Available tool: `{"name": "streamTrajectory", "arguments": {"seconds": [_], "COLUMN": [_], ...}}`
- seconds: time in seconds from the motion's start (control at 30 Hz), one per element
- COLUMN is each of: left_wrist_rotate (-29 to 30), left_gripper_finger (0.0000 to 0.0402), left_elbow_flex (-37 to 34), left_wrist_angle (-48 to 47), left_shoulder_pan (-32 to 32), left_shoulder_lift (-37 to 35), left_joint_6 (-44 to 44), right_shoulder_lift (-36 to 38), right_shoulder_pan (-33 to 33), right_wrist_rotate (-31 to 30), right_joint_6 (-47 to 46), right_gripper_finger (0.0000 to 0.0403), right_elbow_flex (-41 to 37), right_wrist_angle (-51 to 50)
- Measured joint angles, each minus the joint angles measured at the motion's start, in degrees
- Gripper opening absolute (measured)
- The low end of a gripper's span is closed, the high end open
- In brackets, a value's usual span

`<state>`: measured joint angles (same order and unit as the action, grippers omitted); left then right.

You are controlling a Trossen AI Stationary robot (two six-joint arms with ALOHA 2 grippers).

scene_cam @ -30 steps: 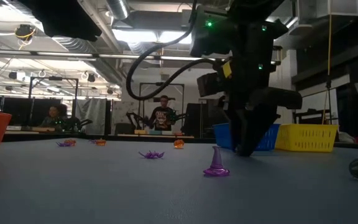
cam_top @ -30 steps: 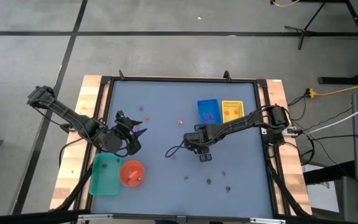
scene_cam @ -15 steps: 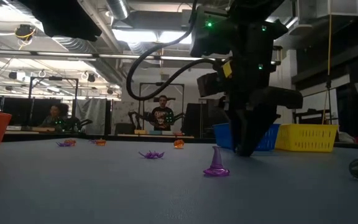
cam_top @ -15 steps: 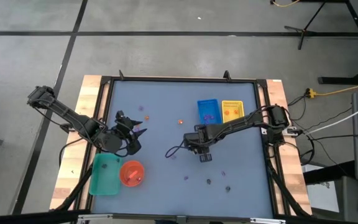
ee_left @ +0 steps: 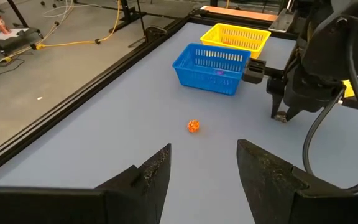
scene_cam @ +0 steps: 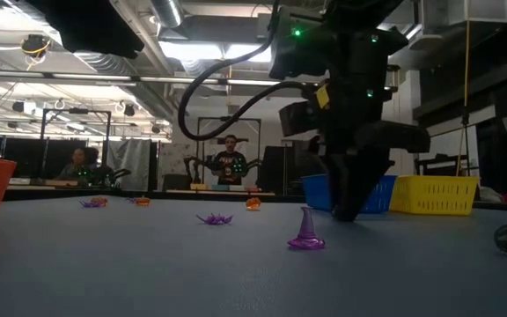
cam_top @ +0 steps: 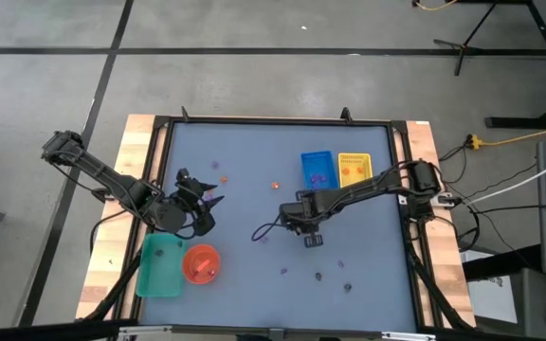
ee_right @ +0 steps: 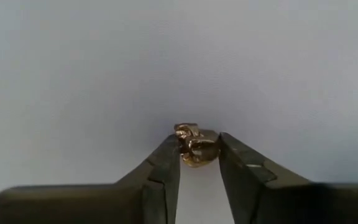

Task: Sort Halloween decoration
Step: Put the brown skull toy into the green bin

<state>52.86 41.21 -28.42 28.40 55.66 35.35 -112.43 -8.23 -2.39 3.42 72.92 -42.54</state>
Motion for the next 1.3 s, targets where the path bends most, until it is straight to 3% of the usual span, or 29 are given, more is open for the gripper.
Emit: {"name": "streamTrajectory", "arguments": {"seconds": [0.13, 0.4, 0.6, 0.77, 1.1, 1.3], "left_wrist_rotate": [0.01, -0.51, -7.95, -13.37, -20.22, -21.01], "left_gripper_finger": [0.0167, 0.0167, 0.0167, 0.0167, 0.0167, 0.0167], "left_elbow_flex": [0.0, 0.0, 0.0, -0.01, -0.01, 0.0], "left_wrist_angle": [0.02, 0.07, 0.07, 2.39, 14.18, 18.69], "left_shoulder_pan": [0.0, 0.04, 0.04, 0.0, 0.0, 0.54], "left_shoulder_lift": [0.0, 0.0, 0.0, 0.0, 0.0, 0.73], "left_joint_6": [-2.35, -20.85, -35.15, -39.25, -49.33, -54.39], "right_shoulder_lift": [-0.36, -0.34, -0.29, -0.23, -0.12, -0.12], "right_shoulder_pan": [0.0, 0.0, 0.11, 0.11, 0.12, 0.3], "right_wrist_rotate": [-0.02, -0.02, -0.04, -0.02, 6.29, 8.59], "right_joint_6": [0.0, 1.53, 1.58, 1.16, -8.46, -16.32], "right_gripper_finger": [0.0108, 0.0086, 0.0086, 0.009, 0.0089, 0.0089], "right_elbow_flex": [1.71, 10.95, 19.49, 24.89, 27.64, 27.64], "right_wrist_angle": [0.04, 0.37, 0.66, 1.95, 9.62, 12.81]}}
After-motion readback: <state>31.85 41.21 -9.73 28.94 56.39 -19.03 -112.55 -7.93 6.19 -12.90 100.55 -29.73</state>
